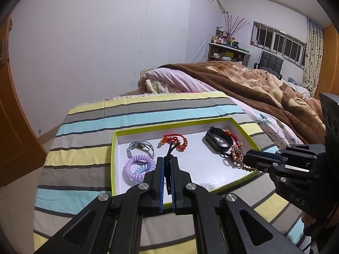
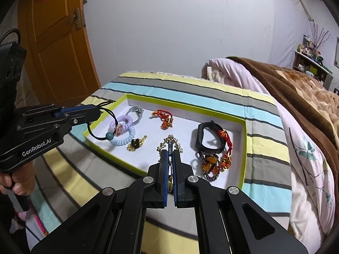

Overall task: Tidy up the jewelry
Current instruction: 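Carry both held items over the green box and lower them, then open the right tool to drop the hairpin while the left tool releases the hair tie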

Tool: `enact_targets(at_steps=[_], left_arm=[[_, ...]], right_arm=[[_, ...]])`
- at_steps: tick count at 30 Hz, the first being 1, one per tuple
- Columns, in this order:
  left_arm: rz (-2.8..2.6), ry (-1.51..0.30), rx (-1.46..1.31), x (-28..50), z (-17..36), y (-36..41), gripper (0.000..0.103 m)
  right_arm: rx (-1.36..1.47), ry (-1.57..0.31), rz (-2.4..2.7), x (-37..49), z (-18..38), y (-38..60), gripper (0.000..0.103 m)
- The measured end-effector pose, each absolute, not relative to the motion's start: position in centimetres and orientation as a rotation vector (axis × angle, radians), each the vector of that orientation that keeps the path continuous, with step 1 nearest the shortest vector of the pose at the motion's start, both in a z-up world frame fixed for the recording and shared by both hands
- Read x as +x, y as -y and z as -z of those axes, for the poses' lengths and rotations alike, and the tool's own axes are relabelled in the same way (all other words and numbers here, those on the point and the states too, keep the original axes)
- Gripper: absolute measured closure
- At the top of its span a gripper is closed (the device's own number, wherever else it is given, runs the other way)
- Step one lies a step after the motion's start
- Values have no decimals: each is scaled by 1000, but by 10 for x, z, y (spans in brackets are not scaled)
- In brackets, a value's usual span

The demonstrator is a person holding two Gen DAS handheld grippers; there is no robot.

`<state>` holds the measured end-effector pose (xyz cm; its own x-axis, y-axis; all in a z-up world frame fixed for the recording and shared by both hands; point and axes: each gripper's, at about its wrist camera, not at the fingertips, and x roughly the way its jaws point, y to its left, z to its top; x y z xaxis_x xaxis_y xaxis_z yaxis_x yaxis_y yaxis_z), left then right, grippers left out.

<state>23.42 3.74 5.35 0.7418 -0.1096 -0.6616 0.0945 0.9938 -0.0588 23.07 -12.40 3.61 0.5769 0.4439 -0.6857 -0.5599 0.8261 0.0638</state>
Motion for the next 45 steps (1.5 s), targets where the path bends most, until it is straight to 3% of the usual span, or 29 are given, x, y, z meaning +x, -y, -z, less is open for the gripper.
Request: enact_targets(at_steps=[35, 42, 45], left_arm=[[246, -839, -91, 251, -6, -34, 97], [279, -823, -73, 246, -7, -29, 97], [282, -813, -62, 243, -8, -26, 93]], right_arm=[[-154, -890, -586, 280, 10, 108, 99], [-164, -863, -588, 273, 6, 108, 79], [-164, -851, -586, 269, 2, 110, 77]])
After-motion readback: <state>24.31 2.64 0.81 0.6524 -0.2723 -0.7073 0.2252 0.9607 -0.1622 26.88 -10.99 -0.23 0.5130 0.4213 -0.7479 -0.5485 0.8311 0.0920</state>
